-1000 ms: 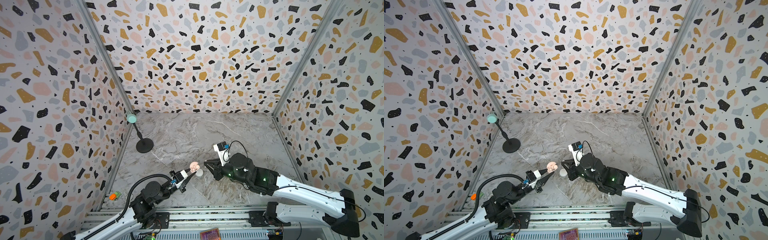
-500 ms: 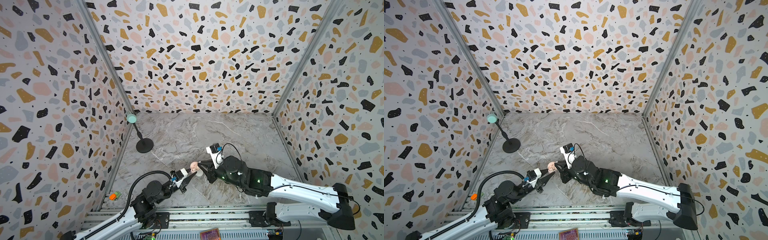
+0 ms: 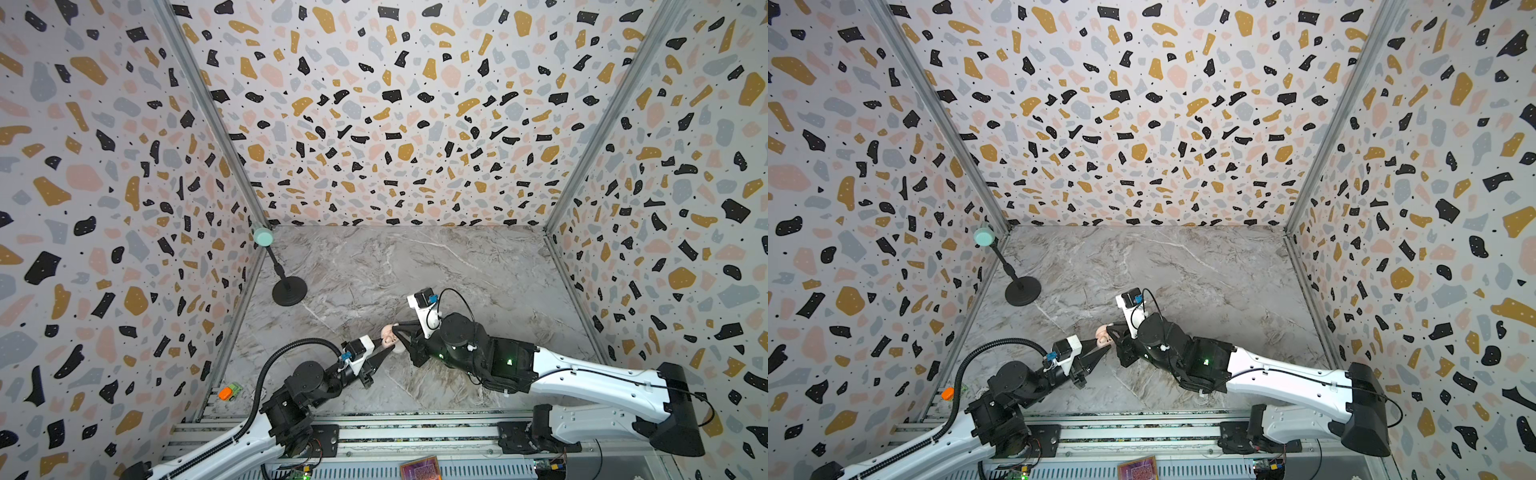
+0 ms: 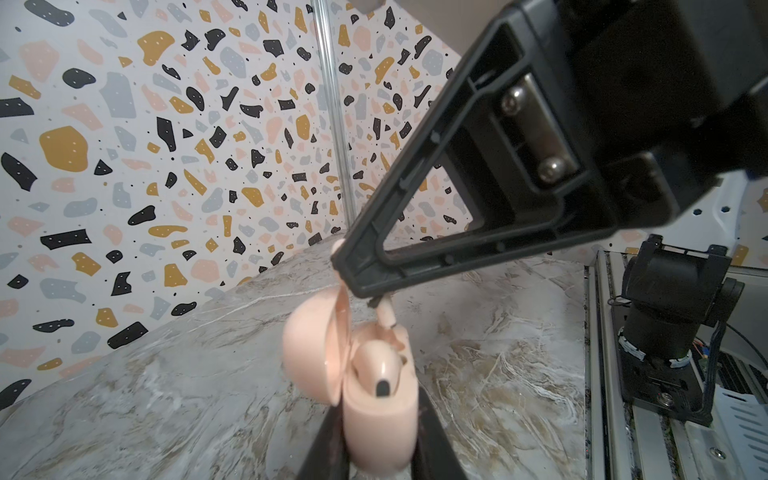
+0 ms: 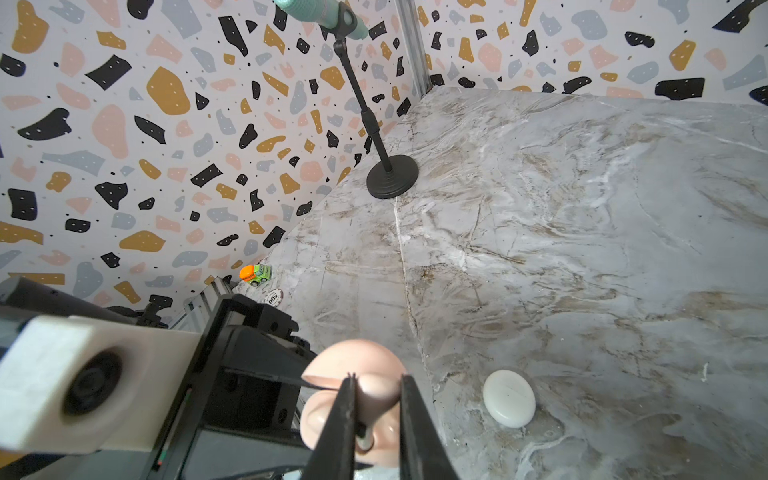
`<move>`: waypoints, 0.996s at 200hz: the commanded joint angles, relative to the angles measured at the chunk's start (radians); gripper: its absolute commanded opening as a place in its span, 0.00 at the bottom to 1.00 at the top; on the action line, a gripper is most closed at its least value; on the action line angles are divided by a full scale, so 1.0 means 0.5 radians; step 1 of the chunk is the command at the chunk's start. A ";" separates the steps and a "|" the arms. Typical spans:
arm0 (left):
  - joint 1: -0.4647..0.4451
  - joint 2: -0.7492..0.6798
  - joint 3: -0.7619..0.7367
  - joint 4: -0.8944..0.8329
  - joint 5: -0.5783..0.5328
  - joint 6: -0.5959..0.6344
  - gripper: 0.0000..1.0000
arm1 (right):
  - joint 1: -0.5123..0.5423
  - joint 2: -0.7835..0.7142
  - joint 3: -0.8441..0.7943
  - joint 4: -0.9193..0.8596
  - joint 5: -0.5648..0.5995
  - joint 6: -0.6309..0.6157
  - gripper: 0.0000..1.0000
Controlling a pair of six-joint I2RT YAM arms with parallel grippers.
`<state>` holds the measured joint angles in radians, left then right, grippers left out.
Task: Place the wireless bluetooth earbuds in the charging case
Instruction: 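Lift the pink earbud with the right gripper toward the case in the left gripper, then lower the earbud into the empty slot of the case and open the right gripper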
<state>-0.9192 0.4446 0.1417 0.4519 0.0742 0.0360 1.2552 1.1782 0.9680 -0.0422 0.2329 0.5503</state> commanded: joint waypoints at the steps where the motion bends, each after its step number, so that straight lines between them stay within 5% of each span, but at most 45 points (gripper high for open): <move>1: -0.004 -0.006 0.036 0.156 0.027 -0.044 0.00 | 0.013 -0.004 0.072 0.049 0.025 -0.027 0.11; 199: 0.000 -0.027 0.045 0.163 -0.056 -0.179 0.00 | 0.043 0.012 0.014 0.046 0.095 -0.048 0.10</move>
<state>-0.9192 0.4416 0.1417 0.4587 0.0612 -0.0334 1.2705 1.1851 0.9680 -0.0296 0.2573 0.5396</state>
